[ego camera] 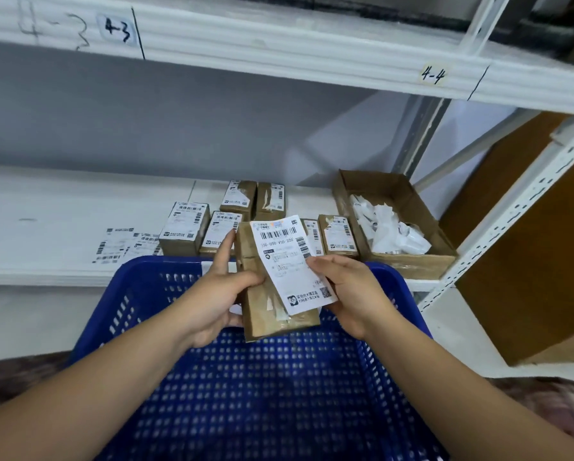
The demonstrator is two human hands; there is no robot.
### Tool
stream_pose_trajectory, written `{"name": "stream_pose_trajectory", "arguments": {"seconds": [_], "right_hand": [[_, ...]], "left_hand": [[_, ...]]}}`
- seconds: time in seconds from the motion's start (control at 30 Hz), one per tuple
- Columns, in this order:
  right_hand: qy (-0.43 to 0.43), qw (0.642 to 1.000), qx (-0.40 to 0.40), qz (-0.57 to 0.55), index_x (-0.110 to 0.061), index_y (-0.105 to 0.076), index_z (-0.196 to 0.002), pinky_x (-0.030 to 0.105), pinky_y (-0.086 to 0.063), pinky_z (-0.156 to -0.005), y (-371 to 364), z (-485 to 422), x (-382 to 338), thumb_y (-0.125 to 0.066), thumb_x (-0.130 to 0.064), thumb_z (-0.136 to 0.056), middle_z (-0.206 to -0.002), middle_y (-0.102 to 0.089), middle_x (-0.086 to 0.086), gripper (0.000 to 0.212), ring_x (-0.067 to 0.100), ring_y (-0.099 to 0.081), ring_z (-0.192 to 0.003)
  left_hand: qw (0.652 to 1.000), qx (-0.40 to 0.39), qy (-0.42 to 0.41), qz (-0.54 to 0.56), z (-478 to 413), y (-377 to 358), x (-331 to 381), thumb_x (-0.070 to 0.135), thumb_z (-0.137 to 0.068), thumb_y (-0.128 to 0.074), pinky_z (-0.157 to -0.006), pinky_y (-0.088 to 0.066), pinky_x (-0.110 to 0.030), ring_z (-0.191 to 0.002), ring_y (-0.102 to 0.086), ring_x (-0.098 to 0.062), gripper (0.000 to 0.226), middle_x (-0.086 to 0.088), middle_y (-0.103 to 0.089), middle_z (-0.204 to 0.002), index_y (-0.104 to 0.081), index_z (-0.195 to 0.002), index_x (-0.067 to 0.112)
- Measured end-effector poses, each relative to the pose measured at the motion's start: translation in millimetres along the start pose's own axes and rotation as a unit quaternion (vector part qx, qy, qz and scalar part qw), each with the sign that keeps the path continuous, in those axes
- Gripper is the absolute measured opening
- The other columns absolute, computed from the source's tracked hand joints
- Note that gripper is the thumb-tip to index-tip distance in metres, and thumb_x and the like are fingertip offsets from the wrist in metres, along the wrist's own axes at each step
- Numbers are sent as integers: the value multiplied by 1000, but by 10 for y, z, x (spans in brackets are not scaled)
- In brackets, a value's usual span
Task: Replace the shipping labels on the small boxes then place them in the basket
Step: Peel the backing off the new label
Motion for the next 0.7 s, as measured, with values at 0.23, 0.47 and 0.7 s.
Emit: {"name": "stream_pose_trajectory", "arguments": {"seconds": [0.23,0.47,0.7], "right_hand": [[2,999,2,-33,0,-68,-92,30,-57,-65,82,71,80,-60,-11,-93,-91,-76,14,13,21,-73,-75],[6,999,34,-38,-1,-69,-90,36,-58,-72,167,98,58,-62,-9,-93,-93,-75,16,11,27,-72,-84],[15,999,47,0,-6,-67,-79,38,-58,-75,114,141,130,-63,-7,-91,-90,-75,15,13,30,-71,-85]], "left_hand": [[999,-16,-25,-18,-32,-90,-57,1,-89,-55,-77,-55,-51,-89,-71,-20,84,5,-71,-105,-18,-135,62],[996,7,4,89,-89,-99,-115,26,-97,-48,-76,-55,-52,-104,-61,-30,48,-5,-63,-113,-34,-136,50],[997,47,-31,53,-117,-24,-138,35,-99,-40,-67,-54,-42,-80,-62,-18,28,9,-71,-78,-39,-126,42]]}}
Point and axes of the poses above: each hand's wrist, its own z-axis away from the middle knuckle, its own y-axis out of the back of the hand, x = y × z, the point moved 8 cm from there along -z, towards the middle knuckle
